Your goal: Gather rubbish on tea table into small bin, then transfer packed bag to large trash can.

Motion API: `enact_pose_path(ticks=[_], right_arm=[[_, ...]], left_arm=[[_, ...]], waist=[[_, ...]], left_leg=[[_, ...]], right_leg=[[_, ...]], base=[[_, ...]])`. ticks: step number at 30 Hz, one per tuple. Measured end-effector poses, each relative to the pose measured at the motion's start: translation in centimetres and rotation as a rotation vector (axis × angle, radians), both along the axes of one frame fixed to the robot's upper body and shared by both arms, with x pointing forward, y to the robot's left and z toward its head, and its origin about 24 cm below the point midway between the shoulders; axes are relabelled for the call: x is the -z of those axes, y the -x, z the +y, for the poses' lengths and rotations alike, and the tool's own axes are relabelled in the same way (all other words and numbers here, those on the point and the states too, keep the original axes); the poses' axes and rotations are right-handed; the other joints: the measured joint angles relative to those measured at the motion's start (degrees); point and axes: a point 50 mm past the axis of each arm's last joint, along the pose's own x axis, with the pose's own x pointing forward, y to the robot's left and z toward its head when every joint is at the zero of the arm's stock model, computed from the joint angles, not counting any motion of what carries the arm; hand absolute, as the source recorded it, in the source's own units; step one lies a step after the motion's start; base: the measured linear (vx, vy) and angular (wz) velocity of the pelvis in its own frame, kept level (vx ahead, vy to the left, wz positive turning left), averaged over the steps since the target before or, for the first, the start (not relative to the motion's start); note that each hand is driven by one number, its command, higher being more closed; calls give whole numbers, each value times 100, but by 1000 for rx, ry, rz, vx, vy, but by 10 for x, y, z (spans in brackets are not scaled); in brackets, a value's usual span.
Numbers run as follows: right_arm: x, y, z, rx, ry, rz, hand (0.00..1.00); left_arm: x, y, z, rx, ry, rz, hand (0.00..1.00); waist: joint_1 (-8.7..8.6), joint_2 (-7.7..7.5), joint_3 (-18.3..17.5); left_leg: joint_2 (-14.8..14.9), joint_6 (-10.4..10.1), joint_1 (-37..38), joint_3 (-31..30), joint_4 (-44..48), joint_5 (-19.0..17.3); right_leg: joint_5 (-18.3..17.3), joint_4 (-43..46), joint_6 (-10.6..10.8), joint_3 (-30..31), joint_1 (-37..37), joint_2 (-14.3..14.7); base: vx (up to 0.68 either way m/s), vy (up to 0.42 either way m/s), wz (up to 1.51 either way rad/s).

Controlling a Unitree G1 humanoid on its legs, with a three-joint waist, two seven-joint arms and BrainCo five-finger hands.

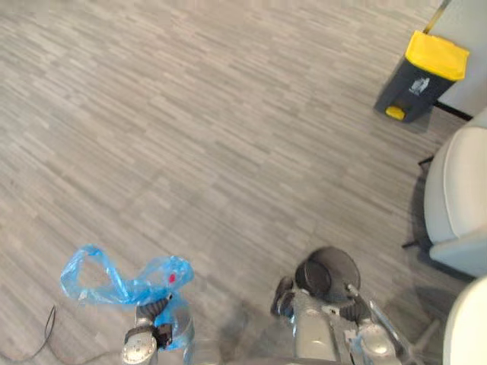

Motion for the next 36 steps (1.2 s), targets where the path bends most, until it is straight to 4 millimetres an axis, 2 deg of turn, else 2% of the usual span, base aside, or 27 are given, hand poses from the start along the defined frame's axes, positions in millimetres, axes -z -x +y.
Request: enact_pose_path(ticks=[1, 2, 3, 4, 6, 7, 8, 9, 10, 11, 12, 14, 15, 17, 18, 19, 22, 24, 25, 26, 28, 29, 30, 31, 33, 35, 36], right_arm=[[-2, -4, 0, 1, 1, -9, 0], [-2, -6, 1, 3, -1, -17, 0], [-3, -7, 2, 4, -4, -20, 0], [-5, -10, 2, 4, -1, -36, 0], [-11, -18, -1, 9, 15, -73, 0], [-13, -22, -2, 13, 16, -86, 0], [-13, -22, -3, 18, 17, -90, 0], [-12, -17, -9, 27, 30, -78, 0], [-7, -16, 0, 38, 3, -56, 0], [-6, -13, 2, 36, -3, -55, 0], [-4, -8, 3, 37, -3, -52, 0], [-1, -4, 6, 39, -8, -39, 0], [1, -2, 11, 39, -22, -31, 0], [4, 1, 16, 30, -32, -16, 0], [5, 1, 17, 29, -34, -12, 0], [4, -1, 16, 31, -31, -17, 0], [3, -2, 15, 36, -27, -19, 0], [4, -1, 13, 41, -24, -11, 0], [4, 0, 13, 43, -23, -7, 0], [6, 4, 11, 48, -21, 10, 0], [4, 1, 7, 55, -11, 4, 0], [-1, -5, 7, 51, -9, -24, 0], [-2, -8, 6, 48, -4, -31, 0], [-3, -11, 6, 47, -3, -33, 0], [-5, -16, 10, 48, -15, -50, 0], [-5, -17, 9, 50, -13, -54, 0], [-7, -19, 8, 51, -9, -62, 0]], left_arm=[[-1, -4, -1, 1, 3, -12, 100], [-6, -14, -1, 10, 1, -45, 100], [-8, -16, -1, 10, -2, -55, 100], [-10, -17, -1, 13, -5, -65, 100], [-15, -21, -1, 18, -8, -93, 100], [-20, -27, 0, 17, -13, -120, 100], [-21, -26, 1, 10, -16, -126, 100], [-19, -18, 2, -8, -13, -112, 100], [-19, -20, 7, -12, -26, -108, 100], [-22, -21, 12, -13, -48, -115, 100], [-26, -23, 13, -5, -59, -132, 100], [-27, -23, 13, -3, -62, -133, 100], [-27, -22, 16, 9, -76, -122, 100], [-29, -23, 19, 33, -101, -119, 100], [-29, -21, 20, 34, -106, -114, 100], [-29, -21, 22, 36, -113, -113, 100], [-30, -25, 21, 48, -114, -119, 100], [-29, -27, 20, 52, -116, -113, 100], [-28, -26, 21, 52, -117, -108, 100], [-25, -24, 21, 53, -119, -93, 100], [-19, -22, 16, 50, -98, -72, 100], [-17, -21, 14, 46, -88, -65, 100], [-16, -20, 10, 41, -74, -62, 100], [-14, -19, 5, 37, -56, -62, 100], [-13, -20, 1, 38, -42, -64, 100], [-14, -21, 0, 41, -39, -76, 100], [-15, -22, 0, 41, -40, -81, 100]], waist=[[39, -46, 60], [115, -249, 197], [129, -330, 224], [164, -447, 217], [333, -500, 230], [494, -482, 220], [558, -422, 205], [598, -163, 104], [557, -436, 90], [548, -562, 13], [556, -708, -69], [522, -774, -40], [393, -777, -40], [273, -746, -25], [259, -741, -36], [245, -743, -41], [90, -687, -23], [81, -656, -4], [85, -657, -4], [50, -643, -56], [43, -452, -194], [57, -364, -191], [100, -266, -179], [148, -170, -139], [224, -293, -44], [312, -400, -15], [441, -461, -9]], left_leg=[[-71, -15, -278, -97, 444, -255], [-447, 64, -535, -96, 593, -542], [-621, 141, -650, -98, 484, -600], [-946, 216, -964, -92, 75, -646], [-1430, 170, -1499, -288, -1152, -613], [-1698, -72, -1649, -599, -2484, -338], [-1756, -109, -1636, -707, -3253, -12], [-1635, -65, -1563, -980, -4250, 1134], [-1744, 151, -1536, -865, -3861, 1176], [-1815, 196, -1520, -781, -3787, 994], [-1871, 301, -1475, -550, -3472, 587], [-1881, 399, -1089, -284, -3178, 51], [-1877, 424, -725, -221, -3154, -198], [-1863, 525, -145, -69, -3347, -417], [-1863, 523, 228, 18, -3585, -513], [-1843, 492, 540, 92, -3829, -580], [-1733, 362, 947, 127, -4104, -644], [-1661, 83, 1542, 160, -4362, -781], [-1642, -22, 1718, 155, -4388, -843], [-1569, -222, 2002, 84, -4350, -959], [-1238, -446, 1892, 5, -3636, -892], [-1016, -547, 1537, -15, -2600, -521], [-816, -344, 1174, -24, -1667, 34], [-570, -162, 720, -108, -459, -18], [-665, -8, 84, -79, 447, -548], [-901, 186, -427, -55, 151, -676], [-1126, 217, -853, -98, -471, -695]], right_leg=[[-4, -311, -7, 125, 388, 134], [-4, -902, -7, 383, 1170, 211], [-4, -1129, -7, 461, 1465, 211], [-4, -1474, -7, 669, 1866, 225], [-7, -1840, 0, 1105, 2193, 254], [-98, -1949, 156, 1360, 2297, 256], [-188, -1985, 300, 1475, 2387, 299], [-475, -2004, 622, 1758, 2596, 531], [-710, -1858, 708, 1998, 2689, 286], [-743, -1677, 763, 2068, 2600, 154], [-876, -941, 990, 2238, 2324, -44], [-710, 742, 2035, 2307, 1815, -283], [-623, 1932, 2083, 2226, 1409, -343], [-619, 2966, 1988, 1704, 879, -545], [-678, 2983, 1705, 1295, 555, -664], [-751, 2638, 1398, 916, 225, -721], [-588, 940, 1023, 354, -280, -685], [437, -1168, 828, 127, -375, -433], [765, -1288, 774, 171, -391, -375], [1486, -1109, 292, 397, -354, -266], [990, -376, 112, 314, -433, -127], [691, -247, 51, 338, -316, 13], [585, -417, -1, 407, -52, 195], [568, -838, -18, 546, 468, 440], [558, -1464, -33, 847, 1396, 544], [531, -1806, -66, 1031, 1887, 526], [421, -1991, 63, 1220, 2082, 472]], base=[[671, -170, -78], [779, -168, -67], [754, -126, -71], [612, -73, -64], [581, 44, -131], [576, 133, -158], [632, 235, -156], [624, 301, -120], [613, 285, -101], [563, 225, -76], [561, 182, -76], [523, 191, -69], [484, 154, -36], [530, 115, -31], [480, 56, -42], [576, 29, -38], [517, -50, 6], [618, -122, 7], [698, -192, 19], [874, -256, 15], [791, -233, -8], [540, -182, -44], [651, -208, -65], [629, -176, -60], [631, -73, -65], [580, 11, -57], [578, 114, -78]])
